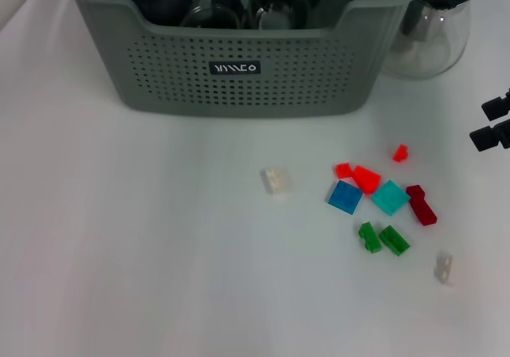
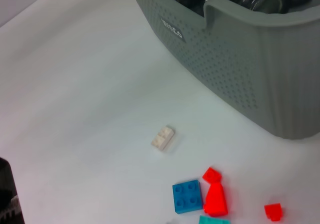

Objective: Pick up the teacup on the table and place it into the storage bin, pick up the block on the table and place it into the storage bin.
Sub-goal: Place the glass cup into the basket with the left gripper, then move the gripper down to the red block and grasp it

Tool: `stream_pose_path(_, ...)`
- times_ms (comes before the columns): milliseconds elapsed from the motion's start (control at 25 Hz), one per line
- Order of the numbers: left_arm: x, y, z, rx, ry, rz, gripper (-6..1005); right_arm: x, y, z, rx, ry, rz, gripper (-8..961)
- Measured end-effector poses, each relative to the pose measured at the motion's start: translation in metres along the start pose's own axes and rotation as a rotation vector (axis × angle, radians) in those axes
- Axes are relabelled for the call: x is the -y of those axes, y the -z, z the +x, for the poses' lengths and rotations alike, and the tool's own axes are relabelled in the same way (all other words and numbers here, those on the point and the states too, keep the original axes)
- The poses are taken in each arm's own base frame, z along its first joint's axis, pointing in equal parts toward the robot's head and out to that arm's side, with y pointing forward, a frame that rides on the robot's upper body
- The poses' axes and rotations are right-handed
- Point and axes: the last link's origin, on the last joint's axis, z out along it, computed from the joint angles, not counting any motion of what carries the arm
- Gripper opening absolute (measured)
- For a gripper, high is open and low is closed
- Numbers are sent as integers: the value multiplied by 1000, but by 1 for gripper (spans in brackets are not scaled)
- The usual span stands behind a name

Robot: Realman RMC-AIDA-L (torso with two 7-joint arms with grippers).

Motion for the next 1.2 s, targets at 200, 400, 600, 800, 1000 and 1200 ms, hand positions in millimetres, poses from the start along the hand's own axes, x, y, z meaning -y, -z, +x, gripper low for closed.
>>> stream_pose_path(200,0,0,0,1,-1,-1,114,0,0,0,-3,2,1,842)
stream_pose_path(400,1,0,-1,2,1,0,265,0,-1,0,-3,2,2,841)
stream_pose_path(600,10,17,6,-28,25,2,423,0,-1,1,-3,-1,3,842)
stream_pose_path(800,29,53,12,-92,88,36,598,1,-1,2,-3,4,3,841)
stream_pose_path(1000,57,105,10,-212,193,73,701,1,0,2,-3,12,6,840)
stream_pose_path(1200,61,170,-18,-436,249,-97,803,1,0,2,-10,18,11,839)
